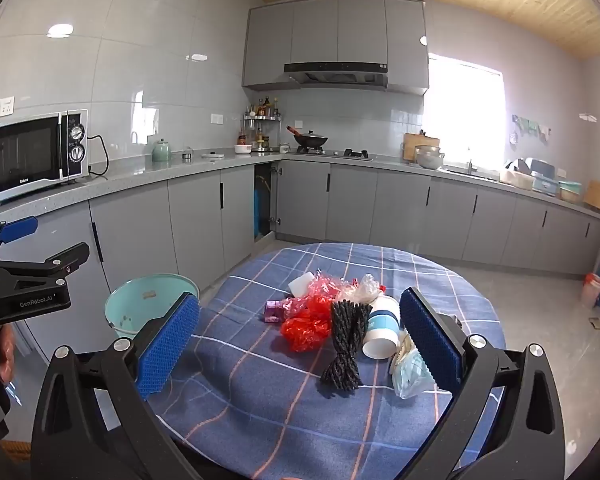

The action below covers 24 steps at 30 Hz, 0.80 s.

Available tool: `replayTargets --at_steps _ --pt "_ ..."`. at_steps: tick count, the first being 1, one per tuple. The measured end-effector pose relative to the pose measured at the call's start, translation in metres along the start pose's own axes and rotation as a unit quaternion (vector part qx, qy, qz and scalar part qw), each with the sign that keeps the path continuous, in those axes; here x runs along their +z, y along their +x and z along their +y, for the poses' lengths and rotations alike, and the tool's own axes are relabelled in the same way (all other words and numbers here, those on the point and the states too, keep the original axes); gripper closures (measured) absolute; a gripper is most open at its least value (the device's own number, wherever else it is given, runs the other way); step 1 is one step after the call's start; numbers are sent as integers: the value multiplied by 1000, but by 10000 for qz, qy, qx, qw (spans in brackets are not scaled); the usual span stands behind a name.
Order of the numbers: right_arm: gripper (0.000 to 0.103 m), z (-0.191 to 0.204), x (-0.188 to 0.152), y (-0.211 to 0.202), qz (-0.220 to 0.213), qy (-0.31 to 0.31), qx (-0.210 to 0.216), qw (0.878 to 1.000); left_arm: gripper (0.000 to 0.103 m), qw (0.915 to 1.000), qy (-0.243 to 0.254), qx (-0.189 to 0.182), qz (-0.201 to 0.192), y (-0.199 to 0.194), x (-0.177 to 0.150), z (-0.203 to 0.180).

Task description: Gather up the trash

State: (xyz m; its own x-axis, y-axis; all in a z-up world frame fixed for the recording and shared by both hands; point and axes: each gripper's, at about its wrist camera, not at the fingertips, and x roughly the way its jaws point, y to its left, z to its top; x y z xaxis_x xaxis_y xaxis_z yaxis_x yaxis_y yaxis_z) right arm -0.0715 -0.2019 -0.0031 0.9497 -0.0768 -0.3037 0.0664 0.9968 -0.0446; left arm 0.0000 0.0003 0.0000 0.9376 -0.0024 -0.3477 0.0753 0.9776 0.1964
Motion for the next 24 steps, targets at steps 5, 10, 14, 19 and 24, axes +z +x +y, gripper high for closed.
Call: replayTargets --at_steps 5,10,14,19,24 --pt "4 1 0 0 48 -10 19 10000 5 10000 14 -4 16 0 0 0" --pt "4 -3 3 1 66 46 9 10000 5 10000 5 -20 14 1 -2 0" --pt "4 -4 0 4 87 87 17 9999 5 10000 14 -21 26 2 -1 -1" --pt "4 -5 1 3 88 87 -3 9999 5 10000 45 -31 29 5 0 -3" --pt "4 -8 0 6 112 114 -35 9999 5 9999 94 -46 74 9 0 -6"
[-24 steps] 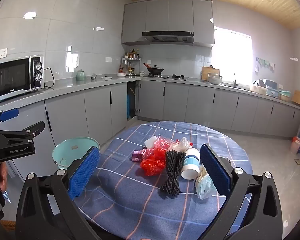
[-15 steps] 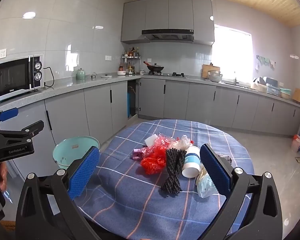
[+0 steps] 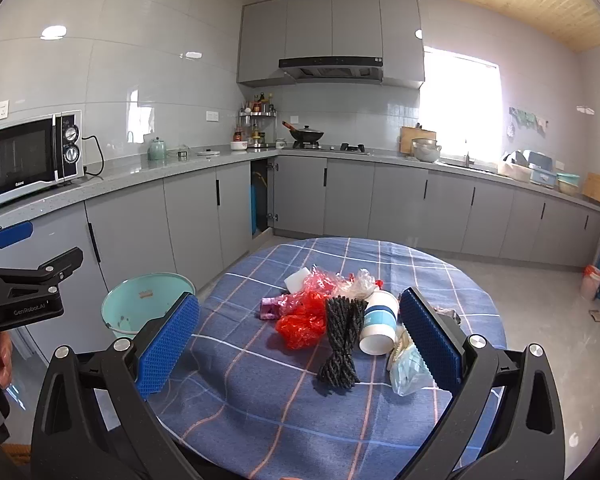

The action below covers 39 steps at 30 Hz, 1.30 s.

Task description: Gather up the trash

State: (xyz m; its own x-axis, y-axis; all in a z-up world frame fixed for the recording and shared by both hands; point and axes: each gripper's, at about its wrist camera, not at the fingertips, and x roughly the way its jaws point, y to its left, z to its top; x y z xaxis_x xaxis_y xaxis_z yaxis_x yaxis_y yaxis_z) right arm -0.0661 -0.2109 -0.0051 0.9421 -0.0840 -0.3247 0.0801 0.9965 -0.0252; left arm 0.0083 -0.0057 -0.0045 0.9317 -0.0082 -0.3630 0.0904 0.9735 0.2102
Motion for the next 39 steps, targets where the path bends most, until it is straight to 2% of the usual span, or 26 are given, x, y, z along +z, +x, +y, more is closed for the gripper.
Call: replayTargets --at_steps 4,39 --pt "4 -2 0 1 27 22 -3 10000 5 10000 18 -24 -29 -11 -2 1" --pt "4 -4 -1 2 4 35 -37 10000 5 10000 -2 -11 -65 -11 0 2"
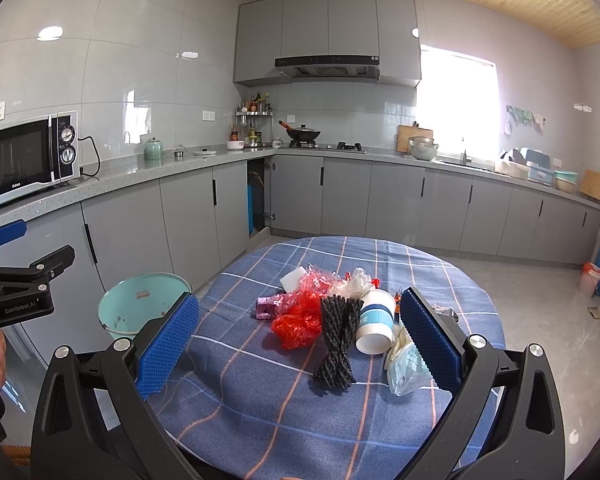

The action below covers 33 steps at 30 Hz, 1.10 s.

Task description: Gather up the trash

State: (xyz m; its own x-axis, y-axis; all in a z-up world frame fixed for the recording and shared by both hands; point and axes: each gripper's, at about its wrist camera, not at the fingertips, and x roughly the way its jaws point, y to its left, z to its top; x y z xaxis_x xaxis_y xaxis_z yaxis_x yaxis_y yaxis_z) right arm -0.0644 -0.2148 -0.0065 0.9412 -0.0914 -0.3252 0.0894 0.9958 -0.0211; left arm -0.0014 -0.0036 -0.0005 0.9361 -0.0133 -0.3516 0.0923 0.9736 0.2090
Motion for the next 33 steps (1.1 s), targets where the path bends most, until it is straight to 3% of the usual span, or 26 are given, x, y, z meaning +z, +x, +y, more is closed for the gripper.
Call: replayTargets --at_steps 33 --pt "4 -10 1 7 94 35 12 9999 5 10000 17 4 23 4 -1 0"
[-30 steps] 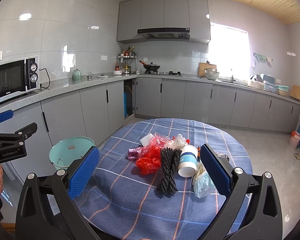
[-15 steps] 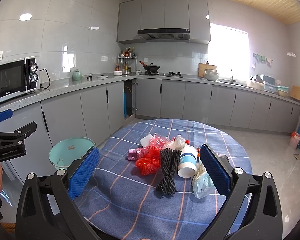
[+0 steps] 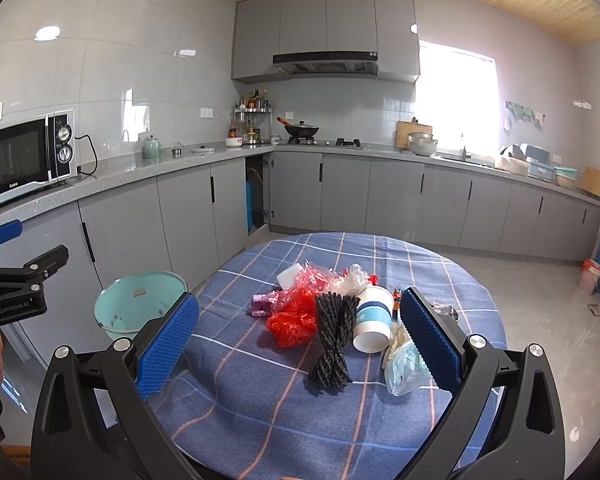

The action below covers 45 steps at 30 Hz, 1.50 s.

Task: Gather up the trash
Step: 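Grasp the black rope bundle with the left tool while the right tool grasps the face-mask bag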

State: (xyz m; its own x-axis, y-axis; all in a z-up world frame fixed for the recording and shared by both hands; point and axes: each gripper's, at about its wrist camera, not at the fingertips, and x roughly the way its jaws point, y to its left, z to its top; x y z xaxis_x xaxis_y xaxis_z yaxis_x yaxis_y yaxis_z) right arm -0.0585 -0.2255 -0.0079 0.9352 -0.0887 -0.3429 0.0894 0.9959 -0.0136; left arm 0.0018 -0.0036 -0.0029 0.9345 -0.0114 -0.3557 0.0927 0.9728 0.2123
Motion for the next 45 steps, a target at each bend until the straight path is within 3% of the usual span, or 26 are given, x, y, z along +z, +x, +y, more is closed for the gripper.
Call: replayTargets --at_steps 7,14,18,33,39,45 --pt "5 -41 -8 33 158 316 -375 9987 5 9999 78 -25 64 27 -4 -18" --pt "6 -77 -34 70 592 504 -618 9951 5 9994 251 -239 58 63 -3 -57" --pt "19 -88 -50 88 838 508 -706 9927 5 9990 321 -313 58 86 -3 -85" --pt "22 -129 -73 118 959 964 -850 9871 5 9960 488 -707 256 126 -4 -165" --pt "32 -138 -85 134 1313 1166 -641 9824 5 9939 566 -889 318 126 -5 -186" --pt "64 -136 -96 142 1479 1154 -296 9818 5 9925 613 -997 368 127 -7 -195"
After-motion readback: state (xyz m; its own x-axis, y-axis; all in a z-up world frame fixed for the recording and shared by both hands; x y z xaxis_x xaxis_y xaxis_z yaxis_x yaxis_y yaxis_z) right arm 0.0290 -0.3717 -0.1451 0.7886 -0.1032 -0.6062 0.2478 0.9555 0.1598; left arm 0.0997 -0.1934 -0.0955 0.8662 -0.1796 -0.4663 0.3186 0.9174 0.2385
